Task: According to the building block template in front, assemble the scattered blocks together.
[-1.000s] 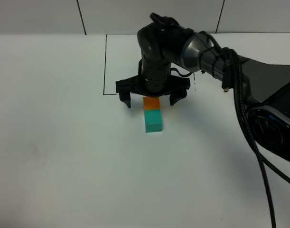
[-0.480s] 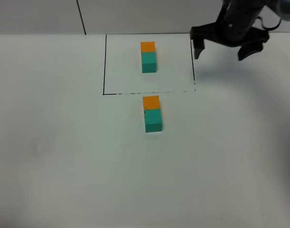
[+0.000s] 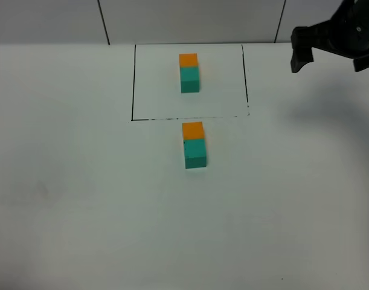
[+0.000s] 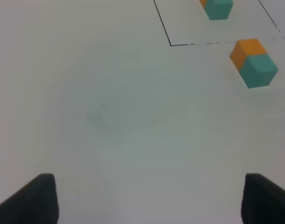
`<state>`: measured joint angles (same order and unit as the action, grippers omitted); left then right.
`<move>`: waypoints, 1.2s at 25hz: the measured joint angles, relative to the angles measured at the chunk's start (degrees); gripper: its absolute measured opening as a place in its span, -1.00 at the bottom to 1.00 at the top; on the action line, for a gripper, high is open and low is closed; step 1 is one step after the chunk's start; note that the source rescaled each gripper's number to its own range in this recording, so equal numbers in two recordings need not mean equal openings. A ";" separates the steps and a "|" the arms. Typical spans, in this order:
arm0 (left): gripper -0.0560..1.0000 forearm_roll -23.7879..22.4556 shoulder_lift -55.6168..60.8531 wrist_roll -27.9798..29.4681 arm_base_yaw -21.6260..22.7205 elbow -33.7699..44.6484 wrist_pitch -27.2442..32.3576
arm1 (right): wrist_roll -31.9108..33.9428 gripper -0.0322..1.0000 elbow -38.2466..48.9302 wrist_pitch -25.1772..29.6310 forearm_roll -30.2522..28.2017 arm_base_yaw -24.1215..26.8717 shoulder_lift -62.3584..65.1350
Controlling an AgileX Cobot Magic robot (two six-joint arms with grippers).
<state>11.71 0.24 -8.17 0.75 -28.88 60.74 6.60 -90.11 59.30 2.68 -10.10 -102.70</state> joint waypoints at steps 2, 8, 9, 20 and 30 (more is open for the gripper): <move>0.69 0.00 0.00 0.00 0.00 0.00 0.00 | 0.00 1.00 7.13 -3.42 0.00 0.00 6.61; 0.69 0.00 0.00 0.00 0.00 0.00 0.00 | 1.70 1.00 26.62 -6.77 -0.89 0.10 28.37; 0.69 0.00 0.00 0.00 0.00 0.00 0.00 | 2.19 1.00 29.69 -6.90 -1.51 0.10 32.05; 0.69 0.00 0.00 0.00 0.00 0.00 0.00 | 4.59 1.00 48.50 0.02 -3.14 0.10 68.63; 0.69 0.00 0.00 0.00 0.00 0.00 0.00 | 2.48 1.00 58.93 2.14 -3.02 0.10 91.73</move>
<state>11.71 0.24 -8.17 0.75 -28.88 60.74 9.08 -31.18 61.44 -0.34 -10.00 -10.97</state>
